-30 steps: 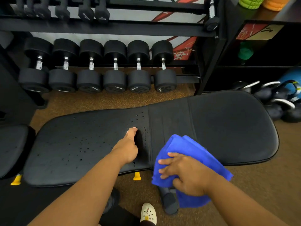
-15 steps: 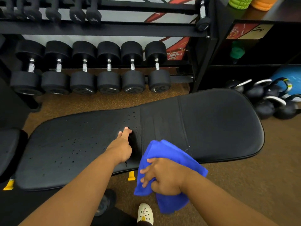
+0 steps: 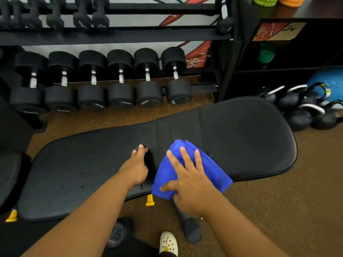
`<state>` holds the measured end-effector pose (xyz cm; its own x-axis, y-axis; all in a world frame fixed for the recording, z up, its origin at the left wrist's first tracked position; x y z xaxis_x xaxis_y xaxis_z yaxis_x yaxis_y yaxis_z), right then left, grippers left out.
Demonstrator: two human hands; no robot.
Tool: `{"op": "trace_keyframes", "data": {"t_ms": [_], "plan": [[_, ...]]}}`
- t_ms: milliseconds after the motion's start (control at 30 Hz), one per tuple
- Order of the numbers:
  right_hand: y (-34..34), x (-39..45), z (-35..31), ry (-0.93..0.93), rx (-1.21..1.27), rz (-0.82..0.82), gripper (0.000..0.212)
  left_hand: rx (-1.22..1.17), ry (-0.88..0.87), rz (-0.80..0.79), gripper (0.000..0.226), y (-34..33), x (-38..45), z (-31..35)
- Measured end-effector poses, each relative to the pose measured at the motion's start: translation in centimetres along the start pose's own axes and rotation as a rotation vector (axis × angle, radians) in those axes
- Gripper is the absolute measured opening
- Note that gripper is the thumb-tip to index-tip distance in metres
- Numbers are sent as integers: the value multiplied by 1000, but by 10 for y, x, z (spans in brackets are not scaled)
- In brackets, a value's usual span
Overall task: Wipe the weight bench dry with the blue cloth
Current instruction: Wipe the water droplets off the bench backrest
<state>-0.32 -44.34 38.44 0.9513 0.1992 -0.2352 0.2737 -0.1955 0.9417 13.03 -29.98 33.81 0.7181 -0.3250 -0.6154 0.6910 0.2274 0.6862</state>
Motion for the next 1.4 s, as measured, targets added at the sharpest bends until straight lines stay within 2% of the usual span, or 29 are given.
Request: {"op": "trace_keyframes", "data": {"t_ms": [67, 133, 200, 300, 433, 567, 800, 867, 1067, 1267, 1333, 1400], "plan": [[-10, 1, 2, -67, 105, -36, 56, -6, -8, -3, 75, 0, 1, -1], [-16, 5, 4, -267, 189, 57, 76, -10, -6, -1, 75, -1, 2, -2], [-21, 14, 1, -446, 79, 159, 90, -9, 0, -1, 76, -1, 3, -3], [-32, 34, -2, -517, -32, 136, 96, -12, -17, -11, 77, -1, 5, -5], [-19, 71, 13, -408, -129, 115, 97, -7, -24, -30, 75, 2, 9, -10], [2, 107, 32, -260, -220, 7, 92, -29, -22, -26, 69, 5, 11, -11], [-10, 52, 32, 66, -210, -51, 75, -50, -9, -43, 68, 11, 9, -11], [-2, 61, 39, 64, -241, -116, 75, -56, -8, -58, 68, 12, 9, -11], [12, 117, 54, 25, -341, -100, 76, -79, 2, -49, 68, 12, 8, -10], [1, 78, 37, 198, -319, -116, 68, -66, -20, -24, 69, 12, 5, -9], [9, 67, 44, 140, -282, -89, 63, -71, -31, -23, 68, 13, 4, -9], [18, 58, 52, -23, -272, -9, 61, -63, -39, -28, 68, 13, 3, -9]]}}
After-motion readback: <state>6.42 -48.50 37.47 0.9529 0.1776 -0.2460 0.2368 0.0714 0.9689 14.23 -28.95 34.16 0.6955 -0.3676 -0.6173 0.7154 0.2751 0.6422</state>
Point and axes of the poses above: each hand's wrist, its own x-axis towards the middle knuckle, its own y-axis out of the back of the hand, z = x × y, the point moved 1 cm from there along x, towards the middle knuckle, and after that the axes turned 3 degrees about x, right-handed, at the moved point
